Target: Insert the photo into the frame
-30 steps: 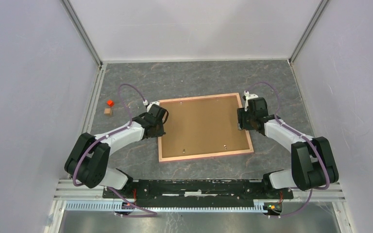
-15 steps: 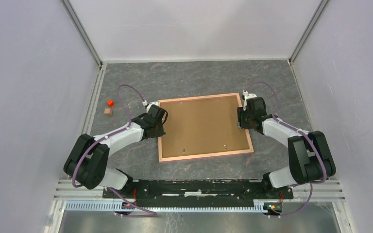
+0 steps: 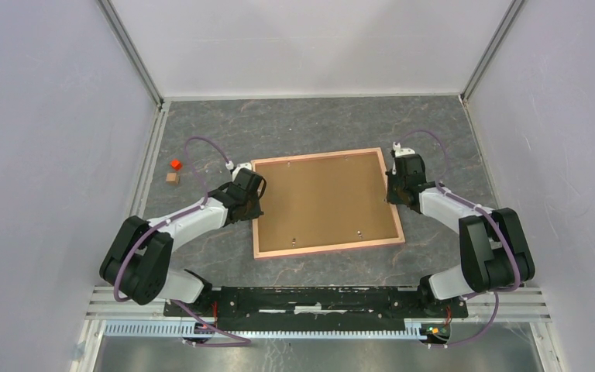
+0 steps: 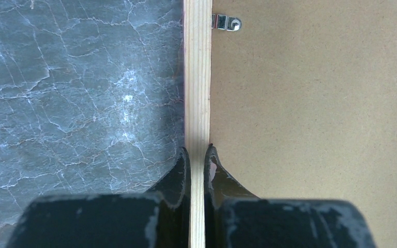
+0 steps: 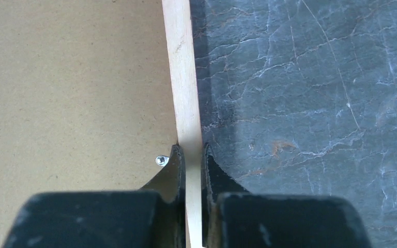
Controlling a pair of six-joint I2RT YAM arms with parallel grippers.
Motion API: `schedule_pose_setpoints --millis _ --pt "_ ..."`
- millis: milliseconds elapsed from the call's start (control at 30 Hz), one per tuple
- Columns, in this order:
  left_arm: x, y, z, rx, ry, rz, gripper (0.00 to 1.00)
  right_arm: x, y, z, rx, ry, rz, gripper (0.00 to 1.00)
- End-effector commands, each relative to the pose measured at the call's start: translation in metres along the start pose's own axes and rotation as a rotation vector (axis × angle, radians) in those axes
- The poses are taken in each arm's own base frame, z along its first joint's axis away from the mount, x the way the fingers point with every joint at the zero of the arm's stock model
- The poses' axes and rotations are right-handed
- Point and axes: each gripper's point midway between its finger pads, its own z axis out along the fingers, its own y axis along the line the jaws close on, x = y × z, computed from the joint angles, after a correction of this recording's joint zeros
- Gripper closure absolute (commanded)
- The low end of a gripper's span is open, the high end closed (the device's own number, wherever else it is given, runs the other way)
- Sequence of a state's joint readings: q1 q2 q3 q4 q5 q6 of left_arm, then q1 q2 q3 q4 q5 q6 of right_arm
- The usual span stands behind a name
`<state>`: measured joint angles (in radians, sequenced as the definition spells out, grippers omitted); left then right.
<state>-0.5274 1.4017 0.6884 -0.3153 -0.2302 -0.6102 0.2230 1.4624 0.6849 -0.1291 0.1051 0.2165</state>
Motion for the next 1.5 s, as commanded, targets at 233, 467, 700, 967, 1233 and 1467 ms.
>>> schedule_pose_setpoints --millis 233,467,700,967,1233,1467 --pt "0.05 -0.011 -0.002 0.084 0.18 -0.07 0.98 0.026 0.025 -0.003 -0.015 0.072 0.091 0.99" --pt "0.055 -0.009 -0.007 0.093 0.182 -0.102 0.98 -0.02 0.025 -0.026 -0.021 -0.016 0.013 0.32" --pt "0.067 -0.022 -0.021 0.194 0.177 -0.191 0.98 -0.032 0.078 -0.015 -0.32 -0.086 -0.015 0.02" --pt "0.099 -0.041 -0.043 0.313 0.234 -0.192 0.81 -0.085 0.122 -0.005 -0.464 -0.153 -0.001 0.02" --pt "0.025 -0.021 -0.094 0.319 -0.142 -0.167 0.04 -0.05 0.088 -0.051 -0.259 -0.136 -0.166 0.02" --pt "-0.057 -0.037 -0.122 0.325 -0.421 -0.168 0.0 0.006 0.064 -0.079 -0.212 -0.093 -0.142 0.02"
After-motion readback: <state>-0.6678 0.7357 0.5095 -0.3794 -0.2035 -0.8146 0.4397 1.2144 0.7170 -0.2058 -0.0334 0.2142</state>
